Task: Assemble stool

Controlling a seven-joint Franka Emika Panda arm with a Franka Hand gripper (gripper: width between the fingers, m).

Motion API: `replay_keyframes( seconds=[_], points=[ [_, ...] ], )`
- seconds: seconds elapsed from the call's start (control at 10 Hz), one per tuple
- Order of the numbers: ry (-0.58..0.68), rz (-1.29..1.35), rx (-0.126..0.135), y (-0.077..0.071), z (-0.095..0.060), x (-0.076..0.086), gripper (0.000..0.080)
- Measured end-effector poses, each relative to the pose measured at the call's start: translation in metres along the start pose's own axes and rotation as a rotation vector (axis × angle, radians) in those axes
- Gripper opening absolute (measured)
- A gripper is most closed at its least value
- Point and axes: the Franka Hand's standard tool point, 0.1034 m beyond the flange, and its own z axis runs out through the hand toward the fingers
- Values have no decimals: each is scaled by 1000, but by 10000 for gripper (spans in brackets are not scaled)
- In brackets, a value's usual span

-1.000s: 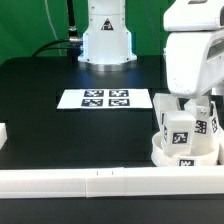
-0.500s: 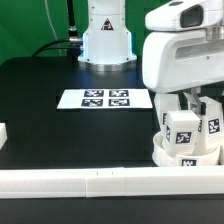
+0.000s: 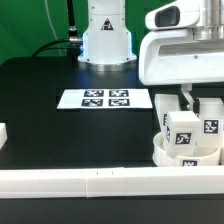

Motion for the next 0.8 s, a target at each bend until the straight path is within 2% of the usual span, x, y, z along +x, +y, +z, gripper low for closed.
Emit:
replay_keyframes(
  seconds=[0.6, 0.8],
  points=[
    [-14, 411, 27, 2, 0, 0, 335],
    [-29, 704, 43, -1, -1, -5, 335]
  ],
)
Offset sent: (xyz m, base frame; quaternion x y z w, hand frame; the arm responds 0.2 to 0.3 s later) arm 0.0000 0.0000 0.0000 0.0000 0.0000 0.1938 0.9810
